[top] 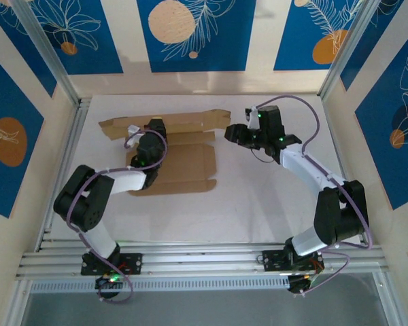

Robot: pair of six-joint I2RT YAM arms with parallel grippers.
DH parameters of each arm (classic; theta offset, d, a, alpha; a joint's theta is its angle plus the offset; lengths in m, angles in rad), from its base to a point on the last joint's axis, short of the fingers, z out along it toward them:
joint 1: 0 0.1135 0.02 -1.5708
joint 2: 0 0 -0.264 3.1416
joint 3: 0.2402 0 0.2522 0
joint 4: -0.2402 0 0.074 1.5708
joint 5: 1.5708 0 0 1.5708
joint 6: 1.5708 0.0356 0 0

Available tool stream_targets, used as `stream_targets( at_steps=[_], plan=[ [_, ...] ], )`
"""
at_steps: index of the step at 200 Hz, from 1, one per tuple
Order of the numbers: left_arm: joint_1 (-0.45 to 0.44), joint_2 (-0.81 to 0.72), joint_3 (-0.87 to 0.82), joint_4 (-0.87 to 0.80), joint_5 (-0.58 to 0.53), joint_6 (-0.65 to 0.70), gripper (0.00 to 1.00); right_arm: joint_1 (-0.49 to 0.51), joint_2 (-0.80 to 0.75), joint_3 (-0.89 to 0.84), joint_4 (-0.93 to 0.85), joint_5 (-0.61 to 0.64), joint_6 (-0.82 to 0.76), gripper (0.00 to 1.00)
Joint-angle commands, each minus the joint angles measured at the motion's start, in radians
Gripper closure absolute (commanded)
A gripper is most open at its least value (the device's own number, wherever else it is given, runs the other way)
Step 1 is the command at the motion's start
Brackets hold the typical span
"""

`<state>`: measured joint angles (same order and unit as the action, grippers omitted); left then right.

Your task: Fold the paper box

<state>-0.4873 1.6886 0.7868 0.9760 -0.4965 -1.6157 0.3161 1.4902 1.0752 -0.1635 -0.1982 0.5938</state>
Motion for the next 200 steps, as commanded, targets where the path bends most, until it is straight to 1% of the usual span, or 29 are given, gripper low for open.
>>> stream_targets(
  at_steps=[1, 16, 36, 48, 74, 95, 120, 132, 169, 179, 189, 200],
  plan=[
    [-0.006, -0.046, 0.033, -0.072, -0.006, -0.085, 1.00, 0.020, 0.049, -0.028, 0.006, -0.063, -0.046, 0.53],
    [-0.005, -0.049, 0.036, -0.076, 0.004, -0.088, 1.00, 0.032, 0.096, -0.017, 0.014, -0.046, -0.060, 0.47],
    [-0.009, -0.084, 0.042, -0.162, 0.009, -0.122, 1.00, 0.044, 0.163, 0.012, 0.049, -0.010, -0.058, 0.41],
    [-0.010, -0.127, 0.053, -0.279, 0.012, -0.161, 1.00, 0.056, 0.210, 0.040, 0.072, 0.033, -0.051, 0.37],
    [-0.013, -0.226, 0.108, -0.573, 0.012, -0.190, 1.00, 0.067, 0.272, 0.035, 0.190, 0.111, -0.005, 0.36],
    [-0.013, -0.252, 0.128, -0.640, 0.019, -0.198, 1.00, 0.068, 0.303, 0.006, 0.326, 0.111, 0.003, 0.37],
    [-0.012, -0.261, 0.140, -0.665, 0.030, -0.211, 1.00, 0.069, 0.366, 0.061, 0.312, 0.085, 0.024, 0.39],
    [-0.013, -0.262, 0.144, -0.668, 0.035, -0.214, 1.00, 0.069, 0.381, 0.065, 0.333, 0.073, 0.036, 0.41],
    [-0.016, -0.261, 0.148, -0.681, 0.040, -0.210, 1.00, 0.072, 0.384, 0.037, 0.414, 0.076, 0.046, 0.50],
    [-0.017, -0.253, 0.144, -0.663, 0.047, -0.211, 1.00, 0.073, 0.390, 0.040, 0.422, 0.073, 0.046, 0.54],
    [-0.017, -0.245, 0.141, -0.653, 0.057, -0.220, 1.00, 0.070, 0.403, 0.046, 0.434, 0.050, 0.047, 0.60],
    [-0.022, -0.243, 0.135, -0.646, 0.057, -0.229, 1.00, 0.066, 0.420, 0.054, 0.439, 0.036, 0.064, 0.61]
  ],
)
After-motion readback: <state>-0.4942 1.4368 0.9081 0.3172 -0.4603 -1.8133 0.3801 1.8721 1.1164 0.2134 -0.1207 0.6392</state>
